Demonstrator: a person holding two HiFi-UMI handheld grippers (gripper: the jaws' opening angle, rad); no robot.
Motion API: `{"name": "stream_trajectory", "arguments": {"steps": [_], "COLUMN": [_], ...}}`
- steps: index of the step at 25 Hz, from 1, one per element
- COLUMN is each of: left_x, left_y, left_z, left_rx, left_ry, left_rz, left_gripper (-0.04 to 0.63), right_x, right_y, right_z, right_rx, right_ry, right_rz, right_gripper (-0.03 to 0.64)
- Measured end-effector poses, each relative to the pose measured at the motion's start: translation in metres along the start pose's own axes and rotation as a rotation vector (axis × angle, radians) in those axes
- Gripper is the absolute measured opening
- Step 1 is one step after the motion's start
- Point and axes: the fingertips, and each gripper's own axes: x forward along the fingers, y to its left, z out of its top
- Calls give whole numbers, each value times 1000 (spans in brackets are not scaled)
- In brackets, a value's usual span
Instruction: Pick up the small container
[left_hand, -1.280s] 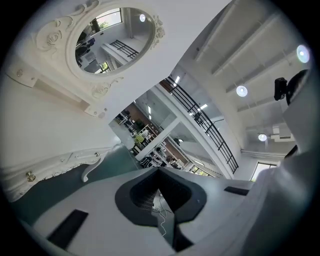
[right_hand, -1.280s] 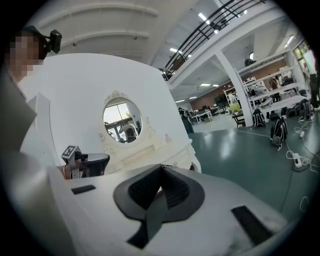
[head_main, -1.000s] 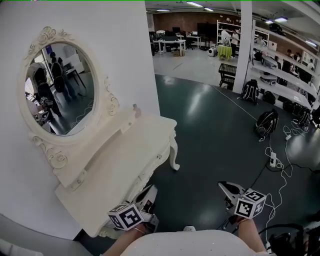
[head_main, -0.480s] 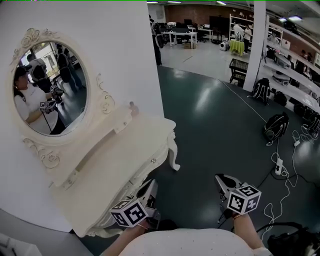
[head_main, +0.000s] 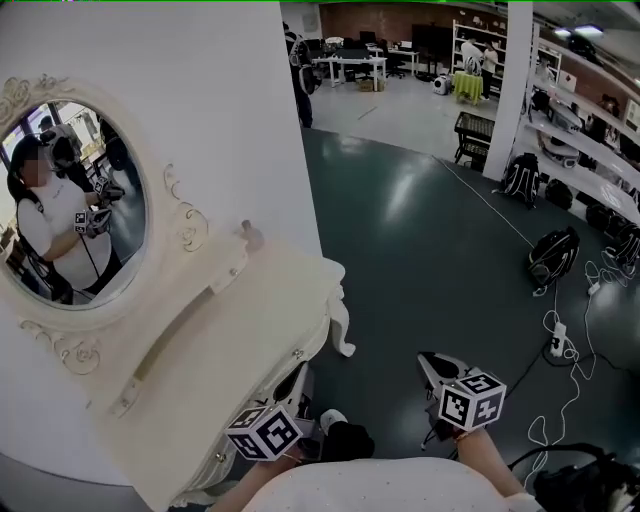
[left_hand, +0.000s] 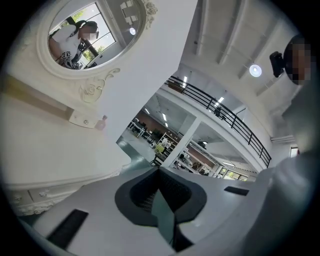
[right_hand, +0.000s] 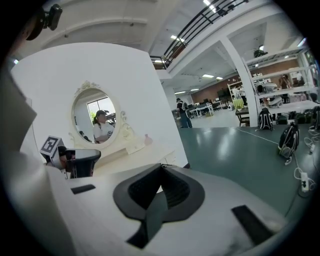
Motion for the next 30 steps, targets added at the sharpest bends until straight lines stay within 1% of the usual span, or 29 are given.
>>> {"name": "stream_trajectory", "arguments": {"steps": [3, 6, 9, 14, 17, 20, 24, 26, 30], "left_x": [45, 88, 124, 165, 182, 189, 191, 190, 191], "left_y": [14, 22, 32, 57, 75, 87, 108, 124, 156], "left_z": [23, 55, 87, 126, 143, 152, 163, 170, 186], "left_rx": [-10, -4, 0, 33, 32, 25, 1, -13, -20], "left_ry": [13, 24, 21, 12, -6, -24, -54, -74, -128], "left_rz": [0, -33, -52, -52, -33, -14, 22, 59, 174], "left_gripper": [0, 0, 0, 0, 0, 1, 0, 0, 1], "right_x": [33, 74, 116, 176, 205, 229, 268, 293, 340], "right_y": [-18, -25, -23, -19, -16, -10, -4, 0, 8], "right_z": [27, 62, 94, 122, 135, 141, 145, 148, 164], "right_rx": [9, -6, -33, -38, -39, -57, -149, -166, -181], "right_ry": [10, 3, 6, 12, 13, 39, 80, 94, 127], "right_rz": [-23, -28, -9, 36, 66, 102, 131, 156, 243], "right_gripper": [-2, -2, -2, -2, -2, -2, -2, -2, -2]}}
